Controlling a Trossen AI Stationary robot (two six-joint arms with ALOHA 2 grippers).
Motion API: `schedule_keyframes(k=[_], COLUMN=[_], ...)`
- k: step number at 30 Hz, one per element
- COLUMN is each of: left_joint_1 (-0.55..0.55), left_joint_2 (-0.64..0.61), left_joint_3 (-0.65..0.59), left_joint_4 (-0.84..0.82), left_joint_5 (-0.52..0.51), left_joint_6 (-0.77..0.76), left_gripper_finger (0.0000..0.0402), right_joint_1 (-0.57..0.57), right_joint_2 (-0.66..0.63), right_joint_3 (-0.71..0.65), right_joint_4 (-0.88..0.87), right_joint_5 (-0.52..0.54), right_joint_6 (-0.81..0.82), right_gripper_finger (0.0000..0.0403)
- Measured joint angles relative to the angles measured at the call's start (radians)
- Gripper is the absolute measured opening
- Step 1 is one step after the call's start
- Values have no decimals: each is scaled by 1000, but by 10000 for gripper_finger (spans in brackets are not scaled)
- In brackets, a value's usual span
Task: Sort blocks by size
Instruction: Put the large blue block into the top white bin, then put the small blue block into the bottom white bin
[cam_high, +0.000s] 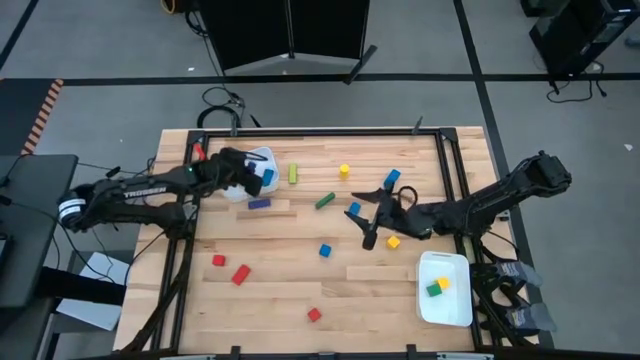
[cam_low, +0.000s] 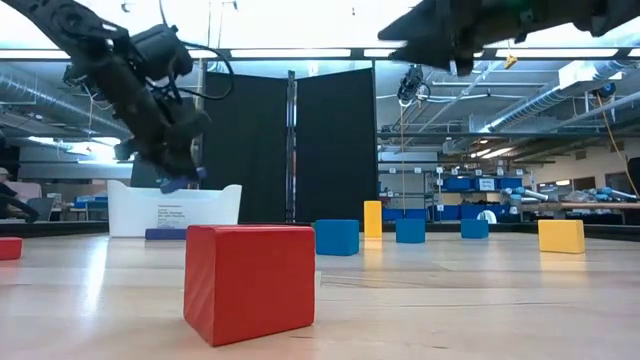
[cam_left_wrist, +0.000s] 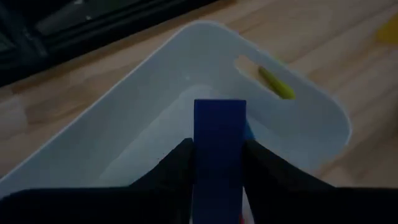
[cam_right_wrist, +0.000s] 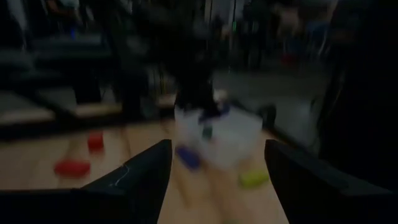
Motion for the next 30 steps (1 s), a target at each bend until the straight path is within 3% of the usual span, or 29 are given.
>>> schedule_keyframes(k=[6, 10, 15, 20, 30], left_joint_1=[34, -5, -109, -263, -558], left_joint_2=[-2, -22, -61, -61, -35], left_joint_3=[-4, -4, 12, 43, 46], left_joint_4=[76, 204, 303, 355, 522], left_joint_5=[67, 129, 145, 145, 105], left_joint_6=[43, 71, 98, 155, 183], left_gripper_finger=[281, 339, 342, 318, 288], right_joint_1=[-13, -49, -104, -162, -245], right_joint_2=[0, 0, 39, 143, 293], right_joint_3=[56, 70, 70, 70, 70], right_joint_4=[-307, -464, -593, -584, -574], right_joint_5=[-1, -36, -102, -185, -241], right_joint_6=[187, 301, 380, 381, 352], right_gripper_finger=[275, 276, 276, 276, 276])
